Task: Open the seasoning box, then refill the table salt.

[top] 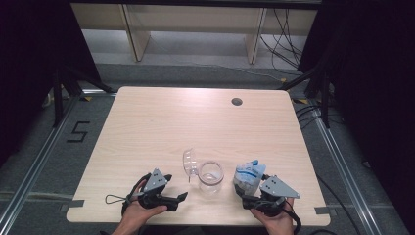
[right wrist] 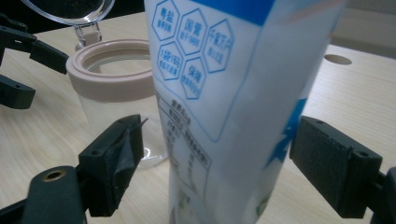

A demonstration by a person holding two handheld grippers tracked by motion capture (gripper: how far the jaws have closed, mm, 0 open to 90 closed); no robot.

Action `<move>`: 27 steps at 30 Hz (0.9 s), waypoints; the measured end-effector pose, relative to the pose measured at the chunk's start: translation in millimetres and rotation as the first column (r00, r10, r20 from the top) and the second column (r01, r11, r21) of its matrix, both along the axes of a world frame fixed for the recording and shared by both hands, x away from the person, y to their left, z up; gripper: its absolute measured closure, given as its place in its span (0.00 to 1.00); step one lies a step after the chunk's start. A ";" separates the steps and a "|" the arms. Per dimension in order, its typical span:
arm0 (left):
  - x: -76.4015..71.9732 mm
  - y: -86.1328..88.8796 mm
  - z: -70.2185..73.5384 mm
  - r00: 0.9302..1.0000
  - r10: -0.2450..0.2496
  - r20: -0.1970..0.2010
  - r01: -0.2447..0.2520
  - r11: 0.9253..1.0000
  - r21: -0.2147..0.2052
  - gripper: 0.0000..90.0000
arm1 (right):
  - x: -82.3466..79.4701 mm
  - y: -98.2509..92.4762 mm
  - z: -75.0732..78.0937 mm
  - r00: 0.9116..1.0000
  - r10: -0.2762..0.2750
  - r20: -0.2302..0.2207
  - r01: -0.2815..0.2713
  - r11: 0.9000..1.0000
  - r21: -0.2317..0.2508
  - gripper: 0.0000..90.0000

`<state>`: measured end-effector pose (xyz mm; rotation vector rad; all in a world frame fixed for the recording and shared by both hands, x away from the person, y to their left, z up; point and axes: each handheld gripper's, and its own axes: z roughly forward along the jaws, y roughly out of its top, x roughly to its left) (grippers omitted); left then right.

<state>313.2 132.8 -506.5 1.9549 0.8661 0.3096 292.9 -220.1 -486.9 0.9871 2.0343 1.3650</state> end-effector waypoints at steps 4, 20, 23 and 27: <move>0.0 0.1 -0.2 1.000 -0.009 0.014 0.009 1.000 0.010 0.17 | -1.5 6.8 -3.0 1.000 -0.001 0.010 0.001 1.000 0.000 0.21; 0.5 -3.5 0.0 0.999 -0.025 0.021 0.025 1.000 0.006 0.17 | 5.1 5.2 -13.0 0.999 -0.043 -0.032 0.044 0.998 0.041 0.24; 0.5 -3.2 0.1 1.000 -0.023 0.020 0.023 1.000 0.007 0.17 | 7.0 6.2 -14.6 0.999 -0.035 -0.025 0.036 0.999 0.038 0.24; 0.2 -2.0 0.5 1.000 -0.020 0.022 0.020 1.000 0.012 0.17 | 5.0 9.6 -15.8 0.997 -0.049 -0.059 0.051 0.998 0.029 0.26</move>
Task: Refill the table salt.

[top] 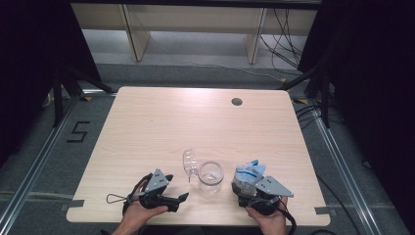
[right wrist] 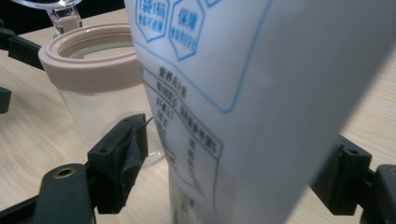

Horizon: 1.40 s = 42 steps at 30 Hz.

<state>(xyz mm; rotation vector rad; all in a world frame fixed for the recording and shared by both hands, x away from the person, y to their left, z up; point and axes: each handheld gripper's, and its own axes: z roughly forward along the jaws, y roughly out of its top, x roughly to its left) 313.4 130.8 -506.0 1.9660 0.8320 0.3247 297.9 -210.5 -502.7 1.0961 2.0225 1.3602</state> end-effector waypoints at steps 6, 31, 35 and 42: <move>-0.1 -1.3 -0.7 1.000 -0.002 0.002 0.002 1.000 -0.006 0.17 | 4.9 -1.0 -5.2 1.000 0.009 0.016 -0.009 1.000 -0.003 0.27; -0.5 -1.0 -0.3 1.000 -0.003 -0.008 0.003 1.000 -0.002 0.17 | 9.0 -0.3 -13.3 1.000 -0.019 0.009 0.019 1.000 0.022 0.33; 0.0 -1.0 0.2 1.000 -0.014 0.006 0.013 1.000 0.012 0.17 | 9.1 -0.5 -13.1 1.000 -0.008 0.013 0.008 1.000 0.021 0.37; 0.3 -1.8 -0.5 1.000 -0.014 -0.002 0.014 1.000 0.005 0.17 | 9.3 0.0 -13.1 1.000 0.004 0.015 -0.004 1.000 0.029 0.39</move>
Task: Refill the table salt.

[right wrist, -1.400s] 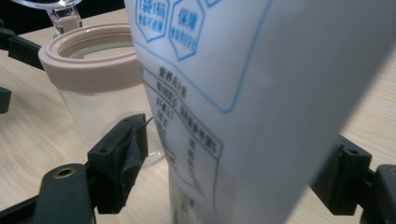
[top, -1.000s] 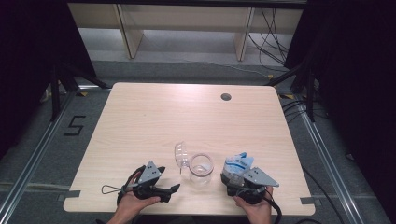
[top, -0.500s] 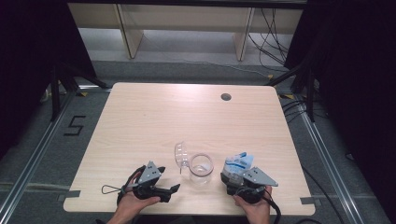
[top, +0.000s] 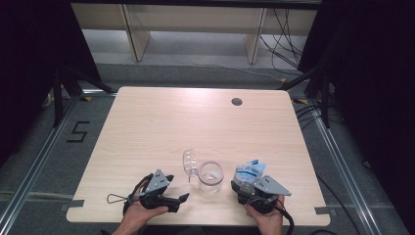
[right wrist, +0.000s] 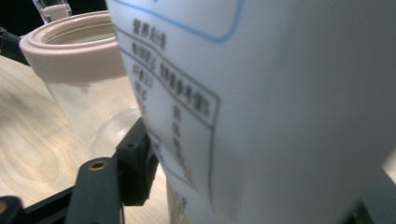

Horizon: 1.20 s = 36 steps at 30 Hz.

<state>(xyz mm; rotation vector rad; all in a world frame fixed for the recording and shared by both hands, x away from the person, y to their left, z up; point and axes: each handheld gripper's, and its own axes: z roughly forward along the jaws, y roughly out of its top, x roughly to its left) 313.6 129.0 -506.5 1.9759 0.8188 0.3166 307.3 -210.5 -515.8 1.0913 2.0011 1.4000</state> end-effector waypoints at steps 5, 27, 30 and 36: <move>-0.7 -1.1 -0.8 1.000 0.003 0.001 -0.003 1.000 -0.005 0.17 | 2.0 0.7 -0.3 1.000 0.012 0.014 -0.012 1.000 -0.006 0.43; -0.7 -1.6 -1.0 1.000 -0.006 -0.001 0.006 1.000 -0.002 0.18 | 2.5 4.7 5.9 1.000 0.018 -0.023 -0.019 0.999 -0.030 0.52; -1.1 -2.0 -1.1 1.000 -0.006 -0.004 0.006 1.000 -0.001 0.18 | 2.3 4.1 7.0 0.999 0.022 -0.040 -0.023 0.999 -0.029 0.52; -1.1 -1.8 -0.9 1.000 -0.006 -0.003 0.006 1.000 0.000 0.18 | 3.4 4.6 8.3 0.999 0.030 -0.037 -0.031 0.999 -0.036 0.52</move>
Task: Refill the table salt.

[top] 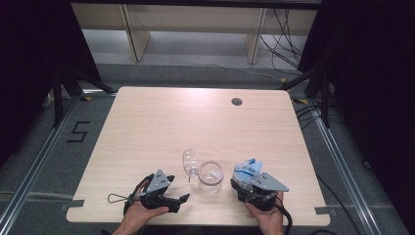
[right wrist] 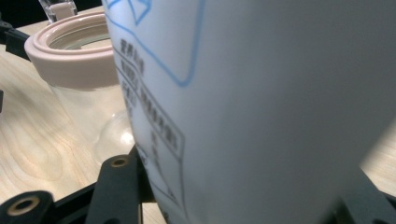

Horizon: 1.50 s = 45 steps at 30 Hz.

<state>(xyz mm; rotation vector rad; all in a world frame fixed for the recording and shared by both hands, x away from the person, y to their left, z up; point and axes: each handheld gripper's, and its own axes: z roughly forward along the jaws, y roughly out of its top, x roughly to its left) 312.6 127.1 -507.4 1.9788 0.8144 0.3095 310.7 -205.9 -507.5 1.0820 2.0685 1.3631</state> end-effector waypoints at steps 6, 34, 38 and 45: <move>-0.3 0.0 0.3 1.000 -0.004 0.004 0.004 1.000 0.012 0.18 | 0.3 -0.4 3.2 1.000 0.005 0.017 -0.004 0.999 -0.043 0.53; 1.8 0.9 -1.1 1.000 -0.007 0.000 0.007 1.000 0.004 0.18 | 13.6 -12.7 25.4 0.977 0.062 0.203 0.008 0.945 -0.327 0.53; 1.9 0.4 -1.5 1.000 -0.001 0.001 0.001 1.000 0.002 0.18 | 14.0 -12.9 26.1 0.975 0.061 0.212 0.022 0.928 -0.371 0.53; 1.2 -0.4 -2.1 1.000 0.007 -0.007 -0.008 1.000 -0.003 0.18 | 15.7 -10.7 27.3 0.961 0.087 0.264 0.039 0.898 -0.439 0.53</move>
